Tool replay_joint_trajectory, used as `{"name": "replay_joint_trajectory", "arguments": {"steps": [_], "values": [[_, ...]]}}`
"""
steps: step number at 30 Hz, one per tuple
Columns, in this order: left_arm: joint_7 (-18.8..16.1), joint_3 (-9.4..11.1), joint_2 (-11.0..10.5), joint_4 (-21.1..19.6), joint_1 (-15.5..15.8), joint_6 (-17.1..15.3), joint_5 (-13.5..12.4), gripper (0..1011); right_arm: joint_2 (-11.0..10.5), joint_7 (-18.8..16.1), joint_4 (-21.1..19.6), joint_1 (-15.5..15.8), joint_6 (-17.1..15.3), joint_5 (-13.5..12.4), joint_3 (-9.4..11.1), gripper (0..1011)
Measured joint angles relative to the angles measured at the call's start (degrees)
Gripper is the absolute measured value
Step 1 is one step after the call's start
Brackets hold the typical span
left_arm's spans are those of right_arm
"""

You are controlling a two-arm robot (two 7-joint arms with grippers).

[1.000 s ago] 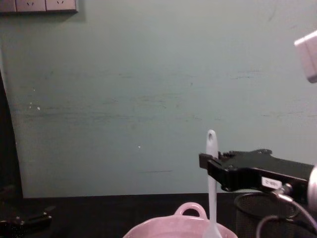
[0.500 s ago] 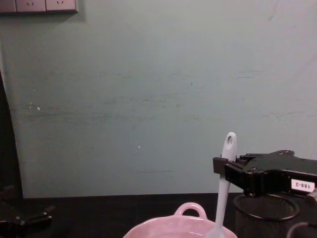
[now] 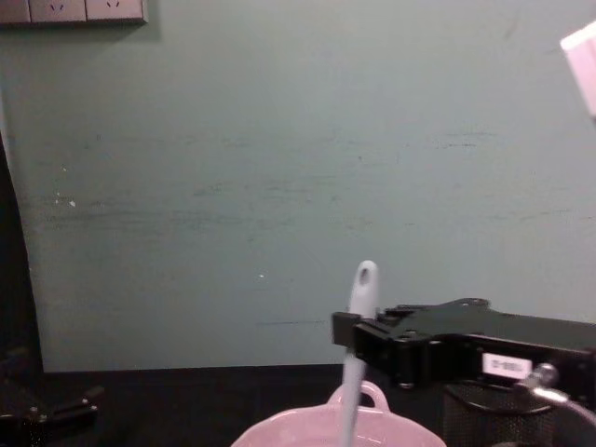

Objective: Use the one hand to pick up the spoon and stir the clear water in the bowl.

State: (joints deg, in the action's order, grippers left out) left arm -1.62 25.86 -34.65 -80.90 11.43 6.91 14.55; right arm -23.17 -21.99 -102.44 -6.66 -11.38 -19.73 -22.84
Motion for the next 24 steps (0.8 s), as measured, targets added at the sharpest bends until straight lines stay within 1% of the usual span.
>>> {"name": "replay_joint_trajectory", "arguments": {"steps": [4, 7, 8, 9, 12, 13, 18, 21, 24], "values": [[0.0, 0.0, 0.0, 0.0, 0.0, 0.0, 0.0, 1011, 1.5, 0.3, 1.9, -1.7, 0.4, 0.2, -1.6, 119], [0.0, 0.0, 0.0, 0.0, 0.0, 0.0, 0.0, 1011, 3.5, 0.4, 4.8, -4.2, 0.6, 0.3, -2.9, 120], [0.0, 0.0, 0.0, 0.0, 0.0, 0.0, 0.0, 1011, 3.5, 0.4, 4.8, -4.2, 0.6, 0.3, -2.9, 119], [0.0, 0.0, 0.0, 0.0, 0.0, 0.0, 0.0, 1011, 4.3, 0.6, 6.1, -5.3, 0.9, 0.6, -3.5, 119], [0.0, 0.0, 0.0, 0.0, 0.0, 0.0, 0.0, 1011, 5.4, 1.0, 8.2, -6.8, 1.3, 1.2, -4.0, 119], [0.0, 0.0, 0.0, 0.0, 0.0, 0.0, 0.0, 1011, 6.1, 1.3, 9.6, -7.8, 1.7, 1.6, -4.3, 119], [0.0, 0.0, 0.0, 0.0, 0.0, 0.0, 0.0, 1011, 8.2, 2.6, 14.0, -10.9, 3.6, 3.4, -4.5, 119], [0.0, 0.0, 0.0, 0.0, 0.0, 0.0, 0.0, 1011, 8.7, 3.0, 15.4, -11.7, 4.1, 3.9, -4.2, 119], [0.0, 0.0, 0.0, 0.0, 0.0, 0.0, 0.0, 1011, 9.2, 3.7, 16.7, -12.6, 4.5, 4.7, -3.5, 119]]}}
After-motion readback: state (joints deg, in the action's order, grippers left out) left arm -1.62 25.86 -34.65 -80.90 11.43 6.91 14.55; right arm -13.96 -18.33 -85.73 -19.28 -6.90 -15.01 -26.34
